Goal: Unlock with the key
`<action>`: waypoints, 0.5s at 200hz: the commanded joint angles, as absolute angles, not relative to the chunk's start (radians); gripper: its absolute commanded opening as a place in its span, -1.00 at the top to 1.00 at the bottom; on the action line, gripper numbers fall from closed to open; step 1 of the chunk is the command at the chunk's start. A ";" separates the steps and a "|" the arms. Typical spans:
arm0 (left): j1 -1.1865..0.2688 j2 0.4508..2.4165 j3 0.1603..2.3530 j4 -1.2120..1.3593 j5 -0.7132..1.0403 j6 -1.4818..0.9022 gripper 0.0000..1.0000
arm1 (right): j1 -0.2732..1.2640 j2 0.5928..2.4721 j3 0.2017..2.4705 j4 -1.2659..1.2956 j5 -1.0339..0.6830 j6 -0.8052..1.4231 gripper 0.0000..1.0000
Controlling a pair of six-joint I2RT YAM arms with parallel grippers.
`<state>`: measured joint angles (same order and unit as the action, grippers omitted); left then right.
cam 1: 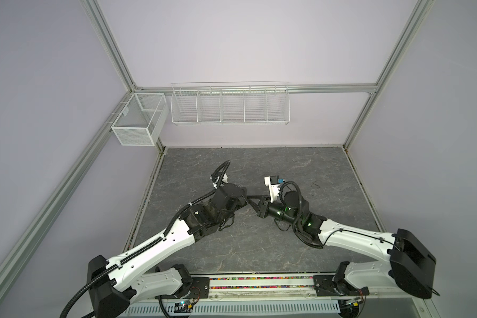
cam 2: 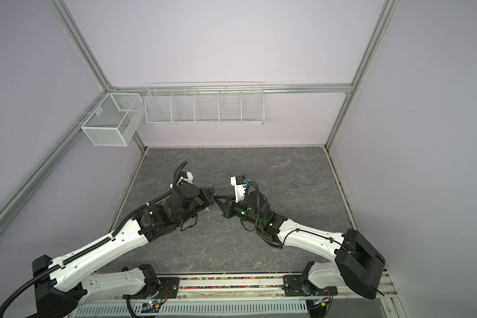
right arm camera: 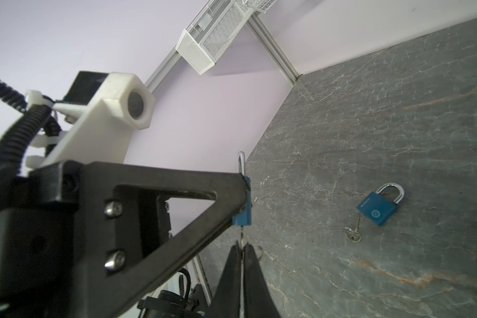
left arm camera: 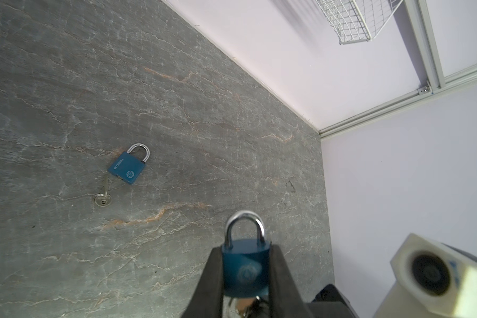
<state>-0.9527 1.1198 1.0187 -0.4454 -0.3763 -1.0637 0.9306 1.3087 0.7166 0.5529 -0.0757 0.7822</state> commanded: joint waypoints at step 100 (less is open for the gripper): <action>-0.931 1.043 0.999 -0.377 -0.364 -1.006 1.00 | 0.884 1.286 0.806 0.517 -0.232 1.026 0.49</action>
